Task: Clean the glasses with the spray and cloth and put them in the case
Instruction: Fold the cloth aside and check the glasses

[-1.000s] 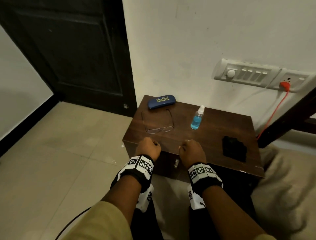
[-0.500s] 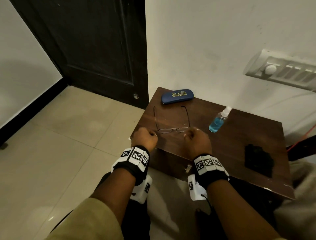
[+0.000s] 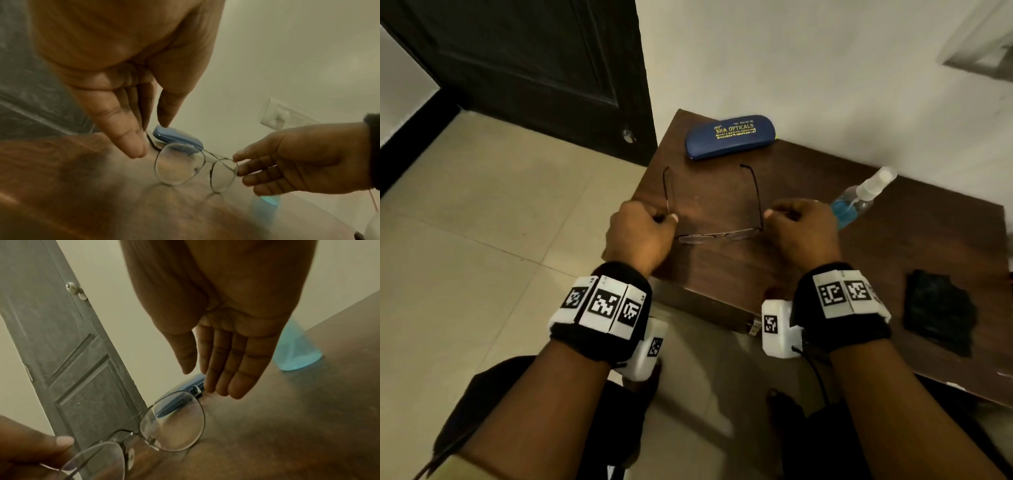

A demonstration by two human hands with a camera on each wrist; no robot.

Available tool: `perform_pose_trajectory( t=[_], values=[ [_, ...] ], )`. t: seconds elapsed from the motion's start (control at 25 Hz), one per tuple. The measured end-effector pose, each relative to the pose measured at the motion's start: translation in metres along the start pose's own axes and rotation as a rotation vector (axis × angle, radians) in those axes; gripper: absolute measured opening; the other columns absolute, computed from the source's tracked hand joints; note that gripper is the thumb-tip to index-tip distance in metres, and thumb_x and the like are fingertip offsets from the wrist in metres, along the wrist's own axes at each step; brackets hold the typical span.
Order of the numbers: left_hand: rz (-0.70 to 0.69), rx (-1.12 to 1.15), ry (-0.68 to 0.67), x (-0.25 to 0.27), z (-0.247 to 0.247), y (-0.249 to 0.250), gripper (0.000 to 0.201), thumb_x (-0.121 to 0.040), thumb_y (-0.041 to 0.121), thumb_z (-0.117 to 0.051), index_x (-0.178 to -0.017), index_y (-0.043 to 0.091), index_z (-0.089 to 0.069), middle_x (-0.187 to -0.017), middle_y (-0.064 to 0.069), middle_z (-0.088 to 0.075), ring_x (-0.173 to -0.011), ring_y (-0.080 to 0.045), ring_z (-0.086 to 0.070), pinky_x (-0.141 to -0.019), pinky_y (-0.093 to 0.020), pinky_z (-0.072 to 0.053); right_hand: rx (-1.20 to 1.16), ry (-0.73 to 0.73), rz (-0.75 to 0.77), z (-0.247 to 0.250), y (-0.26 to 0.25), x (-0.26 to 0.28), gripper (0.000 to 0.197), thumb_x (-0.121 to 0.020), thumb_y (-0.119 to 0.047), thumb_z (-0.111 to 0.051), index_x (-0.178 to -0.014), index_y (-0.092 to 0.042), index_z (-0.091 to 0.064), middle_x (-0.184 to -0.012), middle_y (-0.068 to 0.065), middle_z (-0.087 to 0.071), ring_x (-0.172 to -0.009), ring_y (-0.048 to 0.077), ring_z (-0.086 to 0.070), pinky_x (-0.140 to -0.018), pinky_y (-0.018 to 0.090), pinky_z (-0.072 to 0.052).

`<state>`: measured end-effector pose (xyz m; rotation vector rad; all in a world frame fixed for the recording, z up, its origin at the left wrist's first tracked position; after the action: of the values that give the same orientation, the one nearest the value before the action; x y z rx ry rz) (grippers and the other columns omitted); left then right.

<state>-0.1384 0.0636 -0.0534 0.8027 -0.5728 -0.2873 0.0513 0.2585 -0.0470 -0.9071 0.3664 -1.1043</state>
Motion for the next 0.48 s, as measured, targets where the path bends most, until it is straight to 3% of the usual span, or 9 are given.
perform_pose_trajectory(
  t=[0.12, 0.2, 0.32, 0.4, 0.48],
  values=[
    [-0.04, -0.074, 0.023, -0.01, 0.004, 0.009, 0.031, -0.068, 0.045, -0.065, -0.084, 0.021, -0.072, -0.079, -0.009, -0.072, -0.073, -0.031, -0.071, -0.074, -0.044, -0.059, -0.067, -0.057, -0.043, -0.003, 0.002, -0.008, 0.029, -0.086, -0.024, -0.068, -0.111, -0.011, -0.068, -0.092, 0.006, -0.072, -0.076, 0.016, -0.069, -0.07, 0.031, -0.058],
    [-0.018, -0.098, 0.023, -0.014, 0.006, 0.009, 0.035, -0.064, 0.047, -0.067, -0.082, 0.017, -0.072, -0.075, -0.008, -0.073, -0.069, -0.029, -0.071, -0.071, -0.045, -0.06, -0.107, -0.105, -0.084, -0.006, 0.003, -0.006, 0.028, -0.087, -0.022, -0.067, -0.112, -0.009, -0.065, -0.087, 0.008, -0.07, -0.072, 0.019, -0.068, -0.066, 0.035, -0.059],
    [0.04, -0.056, -0.045, -0.014, -0.003, 0.009, 0.015, -0.073, 0.029, -0.078, -0.072, 0.018, -0.068, -0.066, -0.008, -0.072, -0.061, -0.025, -0.072, -0.065, -0.041, -0.06, -0.188, -0.183, -0.13, -0.016, -0.001, -0.001, 0.028, -0.09, -0.014, -0.065, -0.117, -0.011, -0.061, -0.086, 0.009, -0.067, -0.066, 0.018, -0.065, -0.056, 0.032, -0.057],
    [0.065, -0.011, -0.086, -0.012, -0.009, 0.011, 0.01, -0.076, 0.019, -0.077, -0.076, 0.016, -0.068, -0.067, -0.009, -0.072, -0.06, -0.023, -0.072, -0.06, -0.036, -0.059, -0.214, -0.19, -0.159, -0.018, 0.0, -0.001, 0.029, -0.09, -0.011, -0.064, -0.119, -0.012, -0.059, -0.09, 0.008, -0.067, -0.063, 0.016, -0.065, -0.053, 0.028, -0.056],
    [0.064, 0.061, -0.094, -0.01, -0.008, 0.018, 0.007, -0.08, 0.016, -0.074, -0.082, 0.011, -0.07, -0.07, -0.009, -0.072, -0.06, -0.021, -0.071, -0.057, -0.031, -0.056, -0.258, -0.178, -0.172, -0.011, -0.002, -0.002, 0.026, -0.09, -0.007, -0.062, -0.116, -0.009, -0.061, -0.081, 0.008, -0.067, -0.055, 0.013, -0.062, -0.048, 0.025, -0.054]
  ],
)
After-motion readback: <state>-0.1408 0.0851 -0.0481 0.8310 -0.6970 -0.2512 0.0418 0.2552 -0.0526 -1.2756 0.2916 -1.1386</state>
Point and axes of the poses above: each hand's wrist, its own x-axis away from the middle knuckle, its own z-axis out of the back of the hand, y = z × x, the point moved 8 cm from there along -x, towards the middle knuckle
